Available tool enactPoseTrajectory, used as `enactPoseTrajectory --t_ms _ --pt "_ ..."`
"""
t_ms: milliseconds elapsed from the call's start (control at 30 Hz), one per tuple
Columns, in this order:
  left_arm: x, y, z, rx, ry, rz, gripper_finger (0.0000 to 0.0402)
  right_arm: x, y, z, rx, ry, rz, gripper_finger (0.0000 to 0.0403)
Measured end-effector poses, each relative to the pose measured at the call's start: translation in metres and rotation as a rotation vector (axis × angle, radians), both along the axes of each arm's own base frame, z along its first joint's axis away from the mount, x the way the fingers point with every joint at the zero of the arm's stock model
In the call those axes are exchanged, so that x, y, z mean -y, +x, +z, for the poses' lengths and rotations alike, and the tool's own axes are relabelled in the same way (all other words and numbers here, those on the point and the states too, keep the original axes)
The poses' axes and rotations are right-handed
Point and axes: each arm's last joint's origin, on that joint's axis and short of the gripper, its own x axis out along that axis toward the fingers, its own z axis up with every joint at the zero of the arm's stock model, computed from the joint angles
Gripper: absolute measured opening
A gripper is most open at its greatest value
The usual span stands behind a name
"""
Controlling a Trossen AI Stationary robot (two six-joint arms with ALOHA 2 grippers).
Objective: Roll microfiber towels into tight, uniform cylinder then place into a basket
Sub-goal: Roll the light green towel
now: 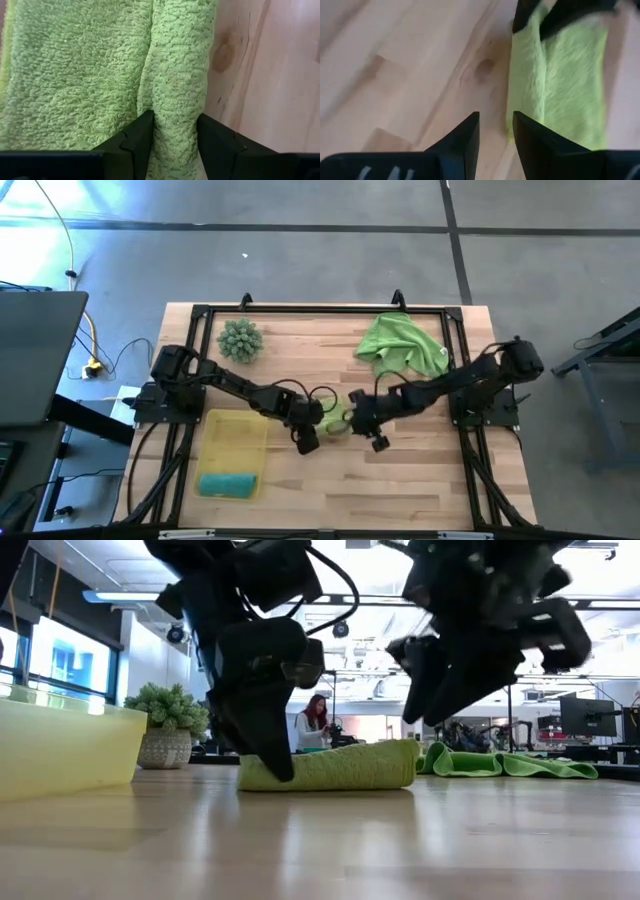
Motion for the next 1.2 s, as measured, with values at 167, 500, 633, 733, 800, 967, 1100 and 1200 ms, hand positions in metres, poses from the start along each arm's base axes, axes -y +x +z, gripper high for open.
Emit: enactPoseTrajectory --t_ms 167,500,633,733,800,967,1100,1200 --pt "-0.006 0.000 0.000 0.000 -0.041 0.003 0.0138 -0.020 0.004 -0.008 0.073 -0.205 -0.021 0.0112" --pt "-0.006 0.001 0.000 0.008 -0.061 0.052 0.0138 -0.005 0.014 -0.033 0.001 -0.168 -0.151 0.0153" --pt "-0.006 0.002 0.000 0.014 -0.088 0.062 0.0138 -0.001 0.020 -0.039 0.019 -0.174 -0.152 0.0185" --pt "-0.006 0.003 0.000 0.023 -0.107 0.058 0.0138 0.003 0.023 -0.051 -0.004 -0.182 -0.157 0.0195" --pt "-0.006 0.003 0.001 0.025 -0.099 0.048 0.0138 0.006 0.026 -0.056 -0.012 -0.172 -0.168 0.0196" --pt "-0.005 0.001 0.009 0.043 -0.098 0.045 0.0138 0.013 0.028 -0.065 -0.053 -0.090 -0.173 0.0187" --pt "-0.005 -0.004 0.019 0.039 -0.097 0.041 0.0138 0.018 0.028 -0.066 -0.075 -0.033 -0.186 0.0159" --pt "-0.006 -0.010 0.029 0.021 -0.077 0.035 0.0138 0.020 0.028 -0.066 -0.081 -0.013 -0.200 0.0126"
